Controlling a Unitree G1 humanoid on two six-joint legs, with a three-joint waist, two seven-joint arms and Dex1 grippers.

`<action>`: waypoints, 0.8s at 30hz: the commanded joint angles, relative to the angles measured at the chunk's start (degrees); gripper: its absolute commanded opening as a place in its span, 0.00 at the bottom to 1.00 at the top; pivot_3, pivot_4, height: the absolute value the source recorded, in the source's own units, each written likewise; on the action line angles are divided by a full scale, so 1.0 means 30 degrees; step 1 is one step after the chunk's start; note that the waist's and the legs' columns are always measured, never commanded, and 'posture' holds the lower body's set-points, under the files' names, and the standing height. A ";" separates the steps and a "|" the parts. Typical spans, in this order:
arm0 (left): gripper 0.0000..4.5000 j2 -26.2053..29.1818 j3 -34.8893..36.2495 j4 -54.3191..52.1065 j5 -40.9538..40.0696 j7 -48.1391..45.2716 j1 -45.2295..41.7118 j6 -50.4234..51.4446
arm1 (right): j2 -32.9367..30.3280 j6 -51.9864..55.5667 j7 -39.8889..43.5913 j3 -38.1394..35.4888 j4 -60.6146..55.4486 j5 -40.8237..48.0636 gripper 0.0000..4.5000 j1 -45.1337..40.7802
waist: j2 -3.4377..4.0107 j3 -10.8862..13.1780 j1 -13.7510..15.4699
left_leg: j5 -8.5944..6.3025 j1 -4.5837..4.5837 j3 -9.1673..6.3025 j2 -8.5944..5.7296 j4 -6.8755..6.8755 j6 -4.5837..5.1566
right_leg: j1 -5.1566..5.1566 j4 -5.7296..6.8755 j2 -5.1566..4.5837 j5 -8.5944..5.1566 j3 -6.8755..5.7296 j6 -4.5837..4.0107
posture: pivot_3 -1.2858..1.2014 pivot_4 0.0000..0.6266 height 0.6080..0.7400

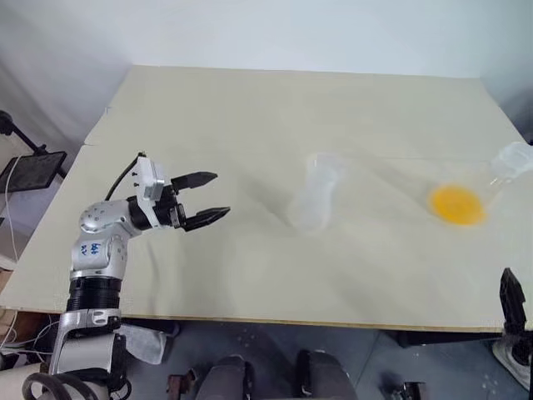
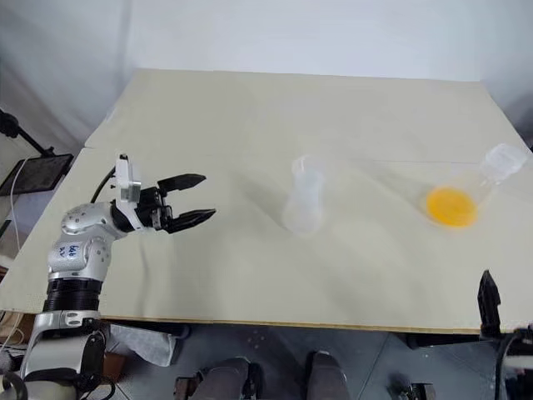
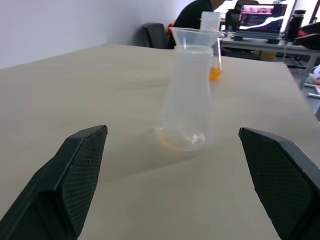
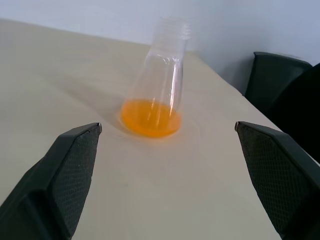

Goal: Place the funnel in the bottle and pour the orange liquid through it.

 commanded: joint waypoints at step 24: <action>0.99 0.0166 -0.0373 -0.3829 -0.1181 0.1417 0.1140 0.1551 | -0.6071 0.6462 -0.1823 0.1648 0.9960 -0.0596 1.00 -1.5605 | 0.0007 -0.0001 0.0236 | 0.0018 -0.0042 0.0020 -0.0017 0.0019 0.0026 | 0.0005 -0.0010 0.0000 0.0002 -0.0165 0.0004 | 0.52 0.24 1.00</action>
